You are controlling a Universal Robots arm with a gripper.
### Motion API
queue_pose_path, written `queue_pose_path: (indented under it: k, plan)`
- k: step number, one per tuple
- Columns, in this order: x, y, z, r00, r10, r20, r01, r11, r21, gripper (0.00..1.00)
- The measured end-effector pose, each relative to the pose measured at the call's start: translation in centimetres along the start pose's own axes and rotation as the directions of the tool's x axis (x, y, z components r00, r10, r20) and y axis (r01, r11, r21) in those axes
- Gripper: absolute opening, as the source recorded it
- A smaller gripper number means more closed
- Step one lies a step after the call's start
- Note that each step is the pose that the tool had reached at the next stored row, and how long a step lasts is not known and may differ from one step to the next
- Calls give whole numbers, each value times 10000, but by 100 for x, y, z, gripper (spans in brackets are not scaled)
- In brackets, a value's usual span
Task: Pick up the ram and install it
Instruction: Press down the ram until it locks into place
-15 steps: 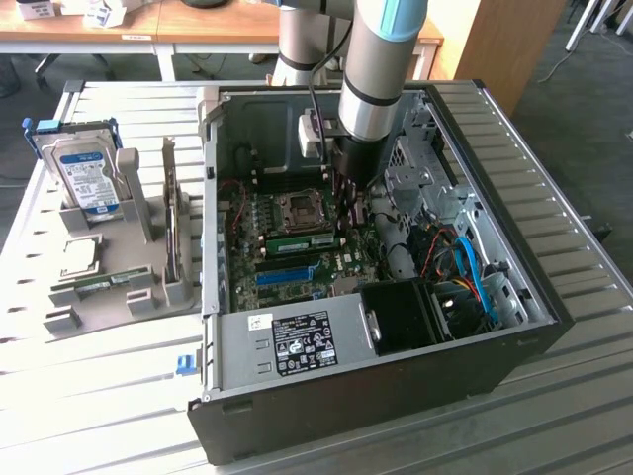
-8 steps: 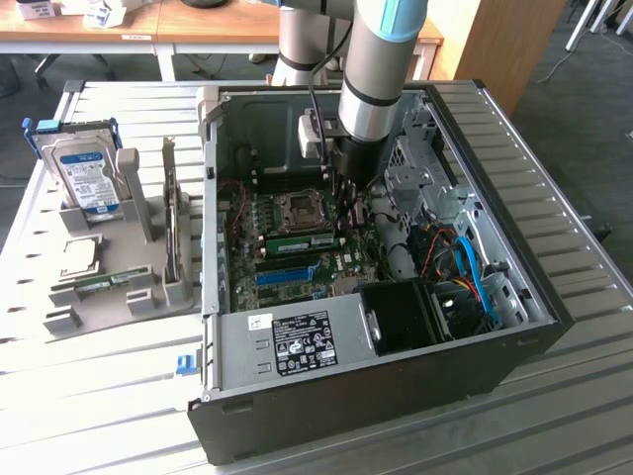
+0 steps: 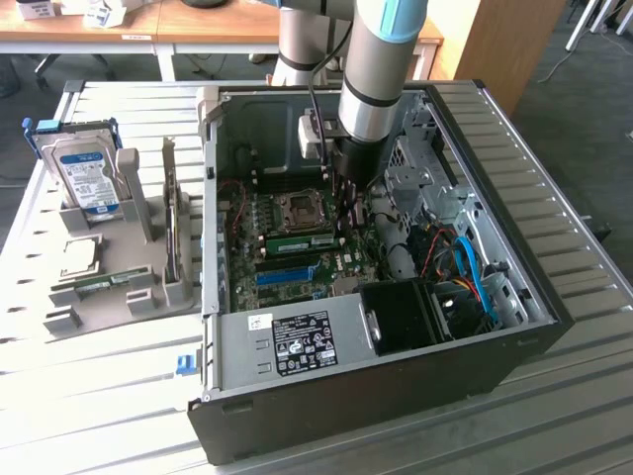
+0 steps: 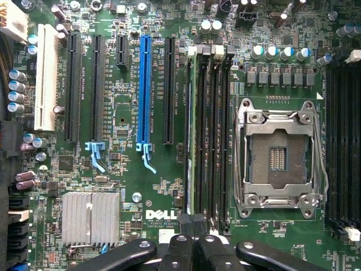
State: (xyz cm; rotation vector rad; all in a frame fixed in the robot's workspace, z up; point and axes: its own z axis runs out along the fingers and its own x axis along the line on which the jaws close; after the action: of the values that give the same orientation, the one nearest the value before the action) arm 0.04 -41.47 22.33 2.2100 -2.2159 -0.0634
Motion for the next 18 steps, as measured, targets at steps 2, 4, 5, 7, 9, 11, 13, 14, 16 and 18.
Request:
queue_pose_path:
  k: [2, 4, 5, 7, 9, 11, 13, 14, 16, 18]
  plan:
    - [0, 0, 1, 10000, -1, 2, 1, 10000, 1, 11]
    - [0, -1, 5, 10000, 0, 2, 0, 10000, 1, 11]
    - [0, -1, 5, 10000, 0, 2, 0, 10000, 1, 11]
    - [0, -1, 5, 10000, 0, 1, 0, 10000, 1, 11]
    - [0, -1, 5, 10000, 0, 1, 0, 10000, 0, 11]
    - [0, 0, 5, 10000, 0, 2, 0, 10000, 1, 11]
    - [0, -1, 9, 10000, 0, 3, 0, 10000, 1, 11]
    - [0, -1, 10, 10000, 0, 1, 0, 10000, 1, 11]
    - [0, -1, 10, 10000, 0, 1, 0, 10000, 0, 11]
    - [-1, -1, 6, 10000, 0, 5, 0, 10000, 1, 11]
